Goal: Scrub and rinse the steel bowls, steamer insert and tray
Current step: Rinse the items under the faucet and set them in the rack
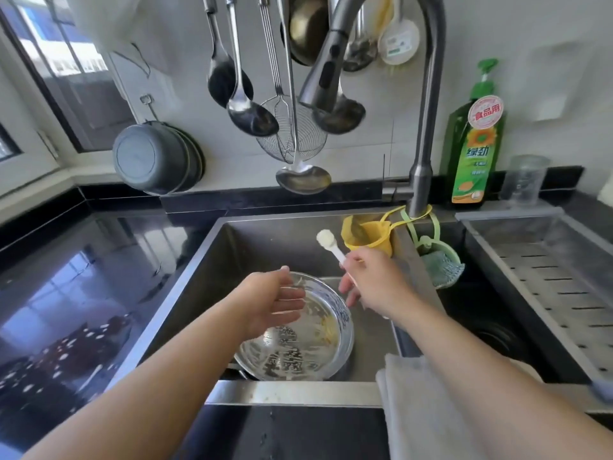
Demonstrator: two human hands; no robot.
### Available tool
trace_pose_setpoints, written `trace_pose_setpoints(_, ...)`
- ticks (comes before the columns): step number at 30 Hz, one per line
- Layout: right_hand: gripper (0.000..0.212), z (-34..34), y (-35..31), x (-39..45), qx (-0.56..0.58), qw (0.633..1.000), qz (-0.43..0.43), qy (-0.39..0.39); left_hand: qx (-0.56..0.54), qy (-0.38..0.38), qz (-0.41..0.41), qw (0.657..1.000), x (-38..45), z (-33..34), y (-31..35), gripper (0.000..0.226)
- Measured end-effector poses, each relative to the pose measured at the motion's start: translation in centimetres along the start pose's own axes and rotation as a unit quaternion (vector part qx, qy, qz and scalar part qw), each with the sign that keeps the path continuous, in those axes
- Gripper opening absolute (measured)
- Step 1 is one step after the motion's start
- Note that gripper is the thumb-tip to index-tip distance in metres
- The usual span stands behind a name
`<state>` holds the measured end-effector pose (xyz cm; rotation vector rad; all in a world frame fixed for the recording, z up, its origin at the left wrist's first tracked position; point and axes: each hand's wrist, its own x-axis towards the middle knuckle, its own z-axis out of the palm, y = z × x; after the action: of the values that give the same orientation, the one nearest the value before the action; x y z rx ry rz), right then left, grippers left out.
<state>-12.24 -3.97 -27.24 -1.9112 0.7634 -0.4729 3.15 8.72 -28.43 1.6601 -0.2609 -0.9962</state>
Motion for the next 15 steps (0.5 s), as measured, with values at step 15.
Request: trace_pose_setpoints(15, 0.021, -1.2, -3.9, 10.2, -0.363, 0.928, -0.005, 0.076, -0.25, 0.016, 0.034, 0.968, 7.7, 0.7, 1.0, 0.033)
